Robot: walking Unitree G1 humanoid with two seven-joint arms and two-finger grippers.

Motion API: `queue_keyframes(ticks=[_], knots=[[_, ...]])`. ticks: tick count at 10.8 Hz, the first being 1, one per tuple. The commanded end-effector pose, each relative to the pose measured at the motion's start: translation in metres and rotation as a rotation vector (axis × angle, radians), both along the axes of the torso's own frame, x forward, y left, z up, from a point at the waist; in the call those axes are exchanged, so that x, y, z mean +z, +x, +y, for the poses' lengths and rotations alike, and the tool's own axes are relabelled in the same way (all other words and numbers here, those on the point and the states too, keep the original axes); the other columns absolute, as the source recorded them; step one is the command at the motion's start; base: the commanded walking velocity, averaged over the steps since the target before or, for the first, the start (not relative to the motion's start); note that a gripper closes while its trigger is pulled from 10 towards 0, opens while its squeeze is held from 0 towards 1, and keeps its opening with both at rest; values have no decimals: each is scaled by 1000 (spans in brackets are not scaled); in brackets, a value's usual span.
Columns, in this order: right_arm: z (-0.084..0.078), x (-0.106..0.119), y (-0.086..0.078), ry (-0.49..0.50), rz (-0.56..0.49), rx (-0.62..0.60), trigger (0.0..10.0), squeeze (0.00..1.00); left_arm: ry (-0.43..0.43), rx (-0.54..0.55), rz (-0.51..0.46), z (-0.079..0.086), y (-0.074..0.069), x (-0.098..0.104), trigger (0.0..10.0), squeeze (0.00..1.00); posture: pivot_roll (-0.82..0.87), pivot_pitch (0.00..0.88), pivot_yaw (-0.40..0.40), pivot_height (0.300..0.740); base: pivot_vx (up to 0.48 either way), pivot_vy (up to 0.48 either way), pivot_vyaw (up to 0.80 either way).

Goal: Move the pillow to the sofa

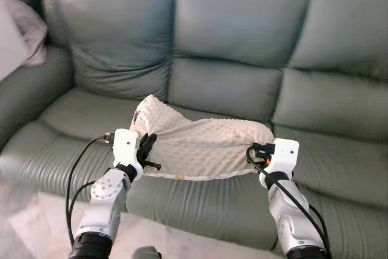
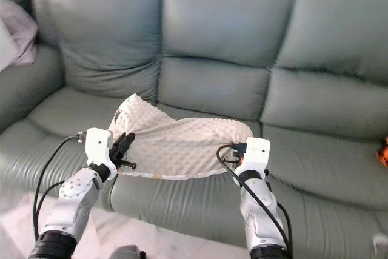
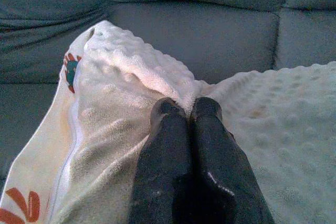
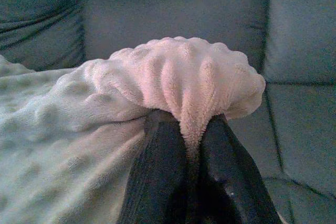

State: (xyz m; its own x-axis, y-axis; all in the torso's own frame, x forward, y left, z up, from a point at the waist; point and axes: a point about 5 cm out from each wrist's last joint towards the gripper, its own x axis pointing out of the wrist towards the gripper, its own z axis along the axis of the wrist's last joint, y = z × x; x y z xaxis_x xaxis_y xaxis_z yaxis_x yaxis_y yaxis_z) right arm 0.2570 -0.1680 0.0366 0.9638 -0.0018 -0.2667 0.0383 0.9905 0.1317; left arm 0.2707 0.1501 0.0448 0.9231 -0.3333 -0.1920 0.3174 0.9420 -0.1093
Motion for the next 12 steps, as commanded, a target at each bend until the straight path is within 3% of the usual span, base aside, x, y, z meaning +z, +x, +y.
queue_keyframes(ticks=[1,10,12], knots=[[-2,6,3,1,-23,-13,10000,0,7,-12,-20,-2,4,5,10000,0,-40,0,9,740,0,0,-800],[1,12,5,-20,-51,-7,10000,0,12,-5,-18,2,6,6,10000,0,-41,0,13,740,0,0,0],[2,12,6,-16,-54,-4,10000,0,11,-5,-13,0,6,5,10000,0,-41,0,13,716,0,0,0]])
